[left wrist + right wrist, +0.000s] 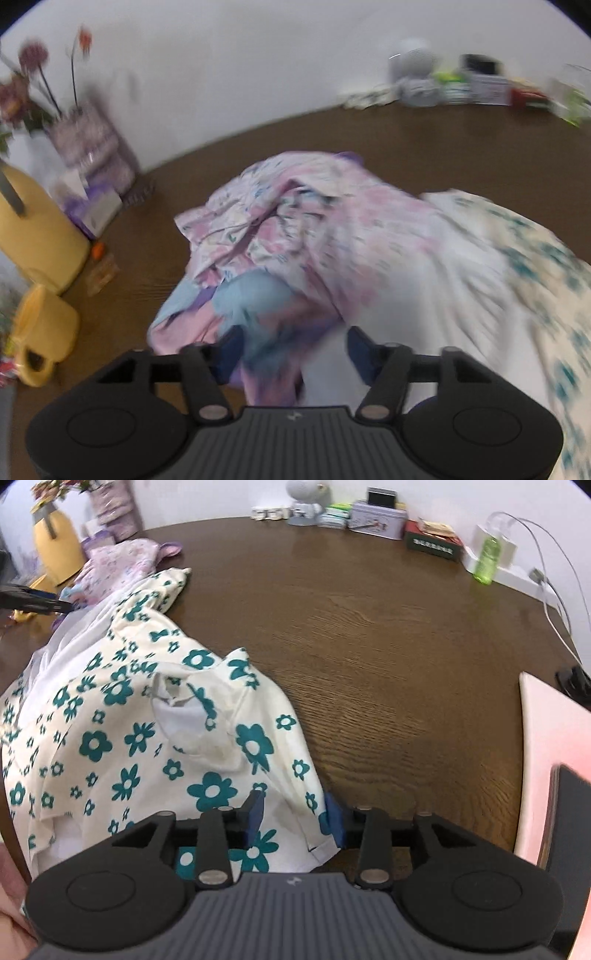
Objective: Fold clothes
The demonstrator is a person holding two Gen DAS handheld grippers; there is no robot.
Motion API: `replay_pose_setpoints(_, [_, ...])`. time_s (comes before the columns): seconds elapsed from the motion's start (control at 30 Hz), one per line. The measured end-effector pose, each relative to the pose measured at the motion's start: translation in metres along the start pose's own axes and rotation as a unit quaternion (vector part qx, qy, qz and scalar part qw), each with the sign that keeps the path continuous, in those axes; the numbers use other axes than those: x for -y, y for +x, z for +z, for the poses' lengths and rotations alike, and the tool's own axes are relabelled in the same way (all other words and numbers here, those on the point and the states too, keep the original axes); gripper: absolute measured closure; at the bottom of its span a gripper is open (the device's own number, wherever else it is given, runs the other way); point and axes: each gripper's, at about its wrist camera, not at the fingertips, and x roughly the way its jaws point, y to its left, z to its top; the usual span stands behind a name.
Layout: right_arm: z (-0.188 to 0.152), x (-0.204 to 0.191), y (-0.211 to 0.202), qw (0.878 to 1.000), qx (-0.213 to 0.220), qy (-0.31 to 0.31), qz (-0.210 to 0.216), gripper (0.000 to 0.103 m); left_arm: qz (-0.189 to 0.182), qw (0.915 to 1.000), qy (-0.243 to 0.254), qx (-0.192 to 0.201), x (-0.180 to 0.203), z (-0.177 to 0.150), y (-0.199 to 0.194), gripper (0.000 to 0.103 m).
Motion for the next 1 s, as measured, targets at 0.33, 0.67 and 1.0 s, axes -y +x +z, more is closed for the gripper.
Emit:
replay_pose_setpoints(0.33, [0.017,0.01,0.017,0.999,-0.009,0.032,-0.024,0.066,-0.016,0.9978,-0.054,0.034,-0.021,0.098,0.087,0.074])
replay_pose_setpoints(0.67, [0.013,0.018,0.011,0.998,0.004,0.057,-0.024,0.063,-0.141,0.9895,-0.007,0.032,-0.021,0.089,0.049,0.039])
replay_pose_setpoints(1.0, [0.003,0.014,0.012,0.998,0.014,0.058,-0.014,0.059,-0.181,0.9806,0.069,-0.028,0.035,0.057,0.035,0.04])
